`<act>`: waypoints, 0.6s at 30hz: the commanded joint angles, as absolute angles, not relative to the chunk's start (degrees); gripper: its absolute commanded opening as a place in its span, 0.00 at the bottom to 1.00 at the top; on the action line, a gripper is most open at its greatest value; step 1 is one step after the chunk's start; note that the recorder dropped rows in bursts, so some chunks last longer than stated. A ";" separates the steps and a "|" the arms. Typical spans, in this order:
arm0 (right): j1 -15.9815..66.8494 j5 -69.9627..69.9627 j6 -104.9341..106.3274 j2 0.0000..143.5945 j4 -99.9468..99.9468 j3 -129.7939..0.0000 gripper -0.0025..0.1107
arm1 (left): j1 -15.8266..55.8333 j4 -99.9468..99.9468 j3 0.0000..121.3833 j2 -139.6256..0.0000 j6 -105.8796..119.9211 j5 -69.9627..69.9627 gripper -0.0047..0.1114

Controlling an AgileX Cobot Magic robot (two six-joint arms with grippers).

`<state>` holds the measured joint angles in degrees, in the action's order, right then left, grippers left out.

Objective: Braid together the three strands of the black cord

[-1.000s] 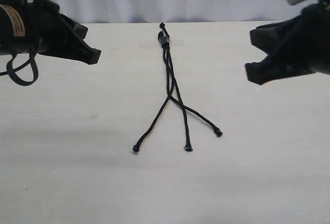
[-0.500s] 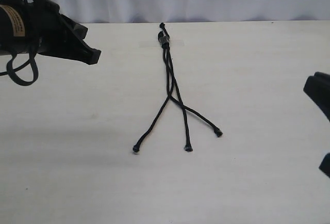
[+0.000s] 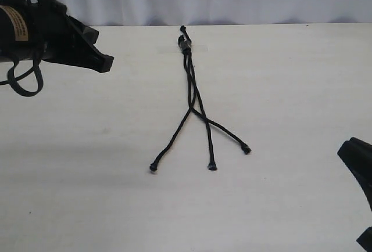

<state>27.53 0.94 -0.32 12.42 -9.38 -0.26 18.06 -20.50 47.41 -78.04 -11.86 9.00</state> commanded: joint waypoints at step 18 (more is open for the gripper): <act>3.86 -1.03 1.45 0.00 -9.46 0.00 0.06 | 17.98 -20.44 47.08 -77.65 -12.25 8.35 0.04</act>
<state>5.32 0.70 0.40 0.30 -9.99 -0.15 18.06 -20.50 47.41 -78.04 -11.86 9.00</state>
